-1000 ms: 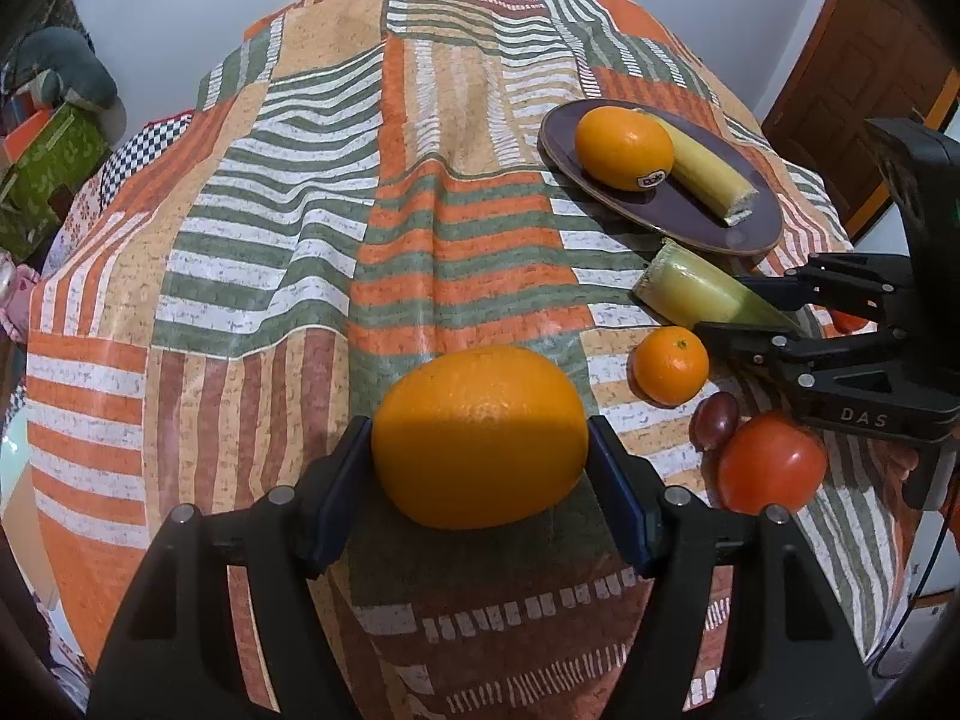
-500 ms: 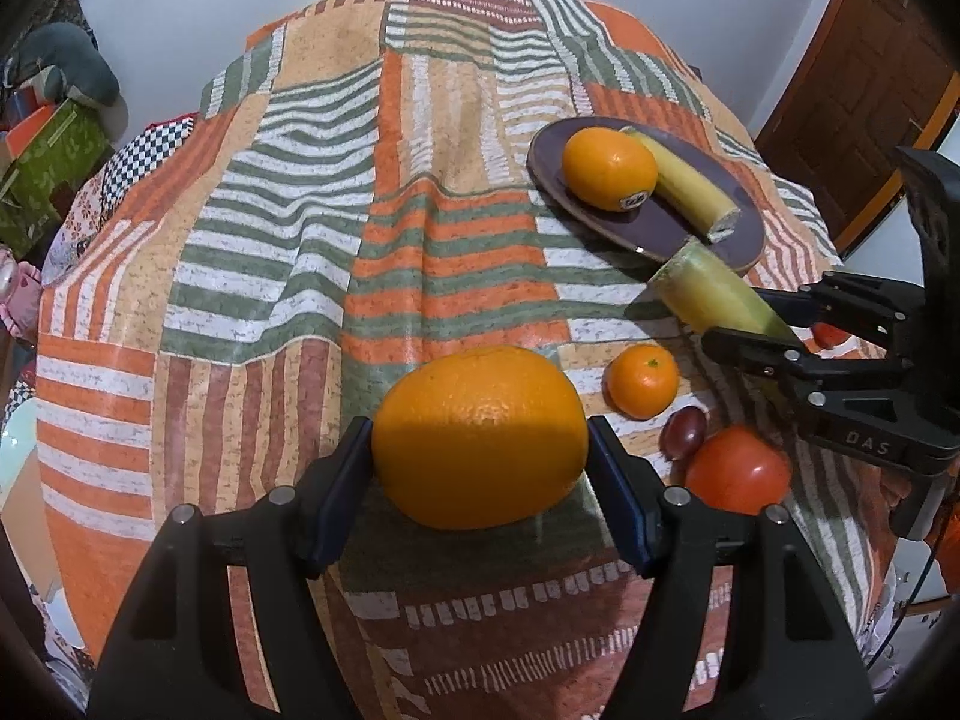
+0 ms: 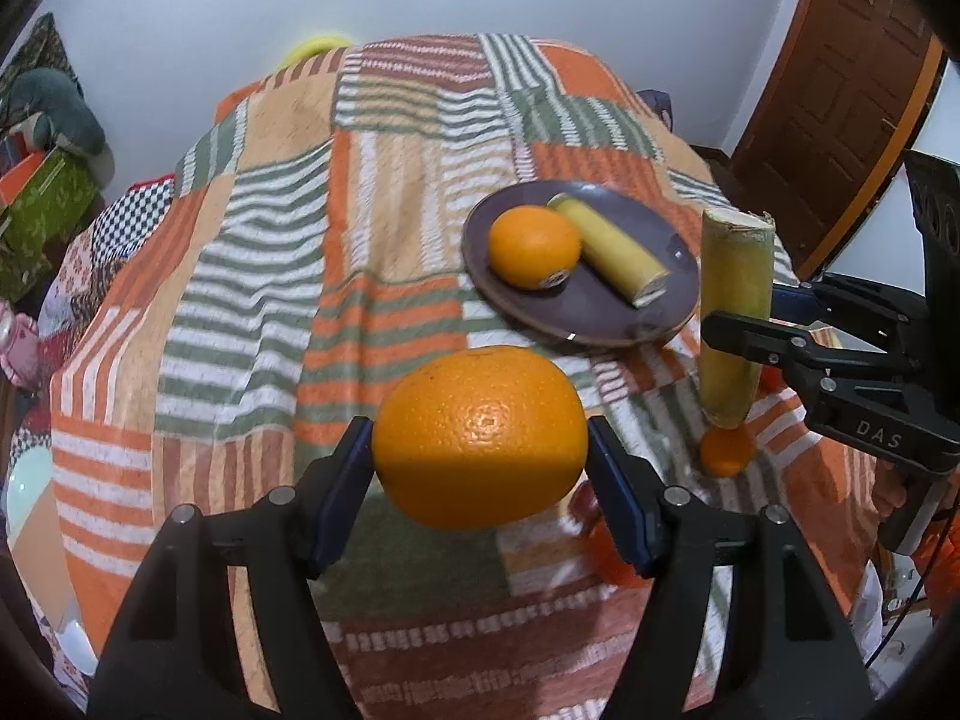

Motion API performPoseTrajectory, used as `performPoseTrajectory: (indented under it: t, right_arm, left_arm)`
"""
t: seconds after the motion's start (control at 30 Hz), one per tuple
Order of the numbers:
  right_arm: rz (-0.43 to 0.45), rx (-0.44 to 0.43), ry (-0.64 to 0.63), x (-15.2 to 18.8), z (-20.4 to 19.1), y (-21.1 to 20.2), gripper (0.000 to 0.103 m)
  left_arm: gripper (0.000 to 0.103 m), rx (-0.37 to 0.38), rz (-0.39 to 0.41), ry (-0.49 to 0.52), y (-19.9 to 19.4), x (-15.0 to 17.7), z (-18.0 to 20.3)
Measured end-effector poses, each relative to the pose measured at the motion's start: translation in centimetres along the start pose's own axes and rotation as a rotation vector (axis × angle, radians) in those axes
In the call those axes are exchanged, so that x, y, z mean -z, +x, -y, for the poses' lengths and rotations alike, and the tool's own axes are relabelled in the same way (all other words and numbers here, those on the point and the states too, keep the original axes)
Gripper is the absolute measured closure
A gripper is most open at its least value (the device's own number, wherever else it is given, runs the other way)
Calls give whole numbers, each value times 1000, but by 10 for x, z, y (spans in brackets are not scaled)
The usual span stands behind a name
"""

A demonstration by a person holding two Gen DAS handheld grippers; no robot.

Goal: Organize fruits
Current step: 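Lift the green corn cob with the right tool toward the plate, then set the green corn cob on the plate with the right tool while the left tool sets the orange there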

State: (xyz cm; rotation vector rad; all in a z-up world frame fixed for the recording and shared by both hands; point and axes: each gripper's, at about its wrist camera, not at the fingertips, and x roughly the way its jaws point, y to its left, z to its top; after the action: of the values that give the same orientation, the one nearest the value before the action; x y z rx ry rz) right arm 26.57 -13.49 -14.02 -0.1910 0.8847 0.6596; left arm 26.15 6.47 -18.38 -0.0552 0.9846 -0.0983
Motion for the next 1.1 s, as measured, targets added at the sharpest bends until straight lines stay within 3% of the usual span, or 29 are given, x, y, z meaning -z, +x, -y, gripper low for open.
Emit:
performPoseTrajectory:
  t: [0.47,1.1]
  right_arm:
    - [68,48,51,-10,46,-21,69]
    - [26,47,88,-24,83,22,69]
  left_arm:
    - [34,41,-4,57,29,-36,46]
    - [34,70,-65,68,92,-67,64]
